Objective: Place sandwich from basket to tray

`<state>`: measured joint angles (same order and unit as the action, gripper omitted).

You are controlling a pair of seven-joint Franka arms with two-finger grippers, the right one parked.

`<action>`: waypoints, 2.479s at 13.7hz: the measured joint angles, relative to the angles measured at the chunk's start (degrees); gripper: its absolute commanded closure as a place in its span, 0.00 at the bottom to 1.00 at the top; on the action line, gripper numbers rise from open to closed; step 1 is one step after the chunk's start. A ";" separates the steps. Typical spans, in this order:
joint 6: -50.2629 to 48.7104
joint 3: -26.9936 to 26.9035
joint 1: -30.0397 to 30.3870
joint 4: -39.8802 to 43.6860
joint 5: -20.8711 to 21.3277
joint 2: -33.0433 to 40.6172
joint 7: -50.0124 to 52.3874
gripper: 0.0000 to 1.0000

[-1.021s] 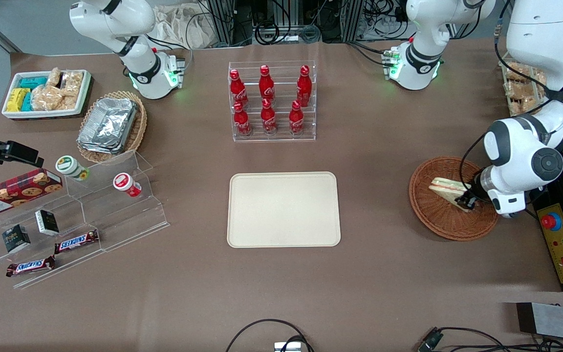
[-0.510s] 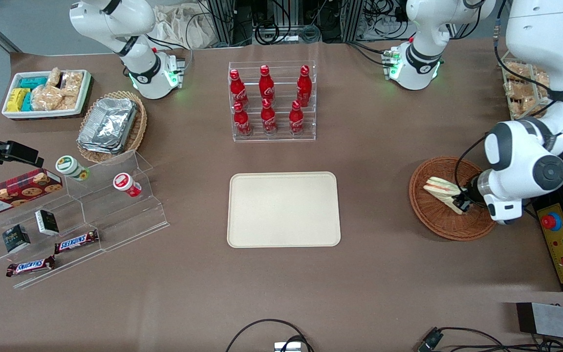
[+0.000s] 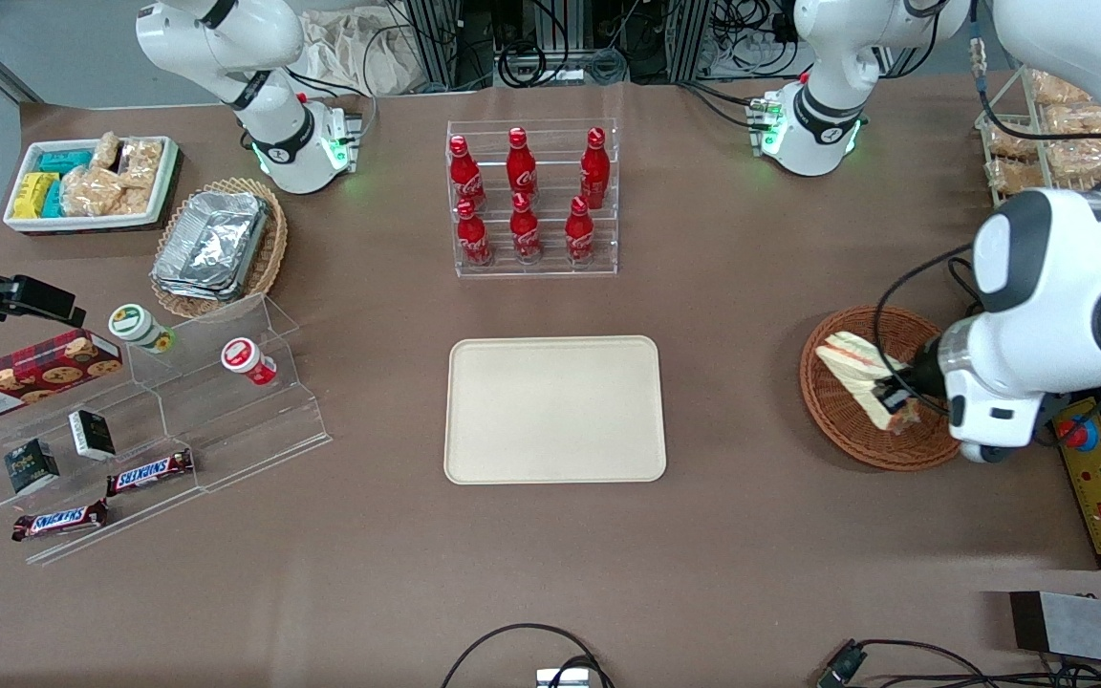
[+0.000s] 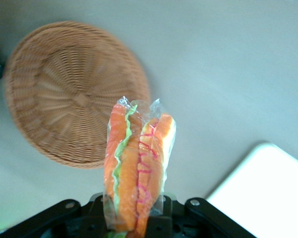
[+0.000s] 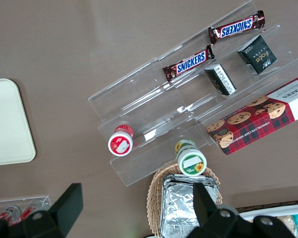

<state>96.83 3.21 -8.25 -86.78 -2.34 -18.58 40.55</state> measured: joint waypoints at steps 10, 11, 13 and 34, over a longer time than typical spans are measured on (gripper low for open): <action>15.81 1.21 -22.66 2.22 0.03 -17.03 -0.47 1.00; 17.78 1.18 -22.80 3.53 0.04 -19.94 -0.52 1.00; 18.57 1.05 -22.79 6.65 0.04 -24.56 -0.82 0.97; 4.42 -0.85 -8.09 -0.17 0.82 0.64 -11.94 0.00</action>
<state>101.25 2.36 -16.33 -86.95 -1.52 -17.94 28.60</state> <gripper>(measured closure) 0.000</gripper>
